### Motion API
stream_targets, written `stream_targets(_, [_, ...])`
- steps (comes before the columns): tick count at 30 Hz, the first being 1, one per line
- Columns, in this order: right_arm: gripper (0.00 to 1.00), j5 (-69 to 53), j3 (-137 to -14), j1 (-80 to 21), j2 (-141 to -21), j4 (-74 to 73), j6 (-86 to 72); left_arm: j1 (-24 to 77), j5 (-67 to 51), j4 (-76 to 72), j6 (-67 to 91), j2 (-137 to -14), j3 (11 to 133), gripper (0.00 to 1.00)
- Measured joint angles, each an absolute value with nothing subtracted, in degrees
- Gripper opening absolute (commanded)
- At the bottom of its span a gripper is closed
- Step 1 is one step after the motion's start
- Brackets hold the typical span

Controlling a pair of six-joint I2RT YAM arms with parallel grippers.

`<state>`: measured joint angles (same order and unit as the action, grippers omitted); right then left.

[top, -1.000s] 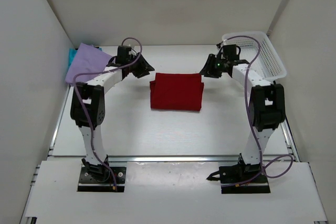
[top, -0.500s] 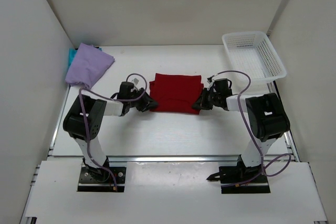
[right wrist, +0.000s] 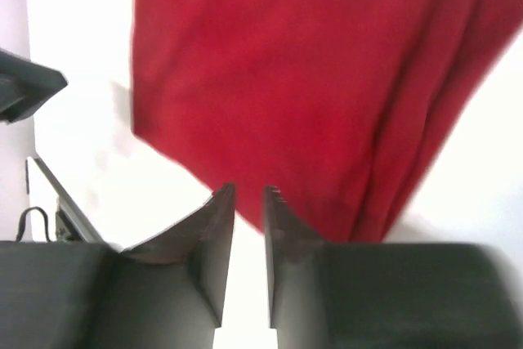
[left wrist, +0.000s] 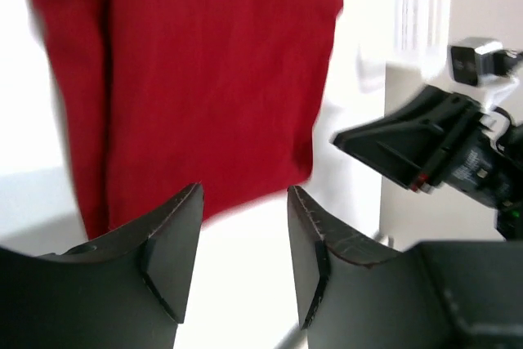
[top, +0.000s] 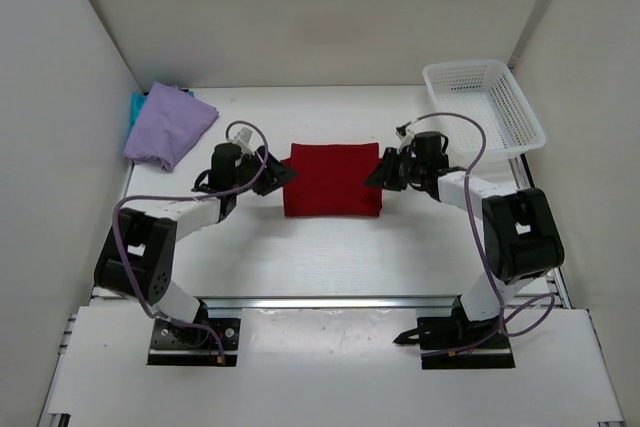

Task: Fold and stack the t-shirts
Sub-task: Fold the long partially folded tshirt into a neat square

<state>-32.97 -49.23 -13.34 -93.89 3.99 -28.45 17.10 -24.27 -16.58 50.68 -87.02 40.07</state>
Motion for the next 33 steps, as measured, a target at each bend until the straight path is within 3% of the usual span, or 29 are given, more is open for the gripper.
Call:
stream_targets(3, [0.05,-34.7,-56.2,-11.7,-97.8,3.3,-27.2,15.4,-23.7,-16.3,49.3,-91.7,45.5,0.55])
stream_targets(8, [0.01,-37.6,-64.4,-8.6,-106.9,4.2,-27.1,14.6,-23.5,-16.1,49.1,-103.8,55.5,0.54])
stream_targets(13, [0.0,-38.9,-66.9,-7.3,-116.0,5.6,-29.5,16.8,-22.4,-13.2,48.9,-116.0,66.8,0.49])
stream_targets(18, [0.0,-39.0,-66.5,-7.4,-117.8,6.0,-30.6,15.7,-22.3,-12.5,49.4,-117.8,66.3,0.52])
stream_targets(21, [0.1,-38.6,-66.5,-7.4,-117.6,6.1,-30.7,13.6,-22.5,-13.4,49.7,-116.1,64.7,0.57])
stream_targets(29, [0.52,-37.8,-64.6,-9.0,-109.5,5.8,-30.7,9.0,-21.4,-13.7,48.8,-103.5,55.8,0.76])
stream_targets(33, [0.57,-37.8,-56.4,-10.5,-98.0,10.2,-32.1,10.2,-18.4,-9.4,43.0,-100.7,55.9,0.84])
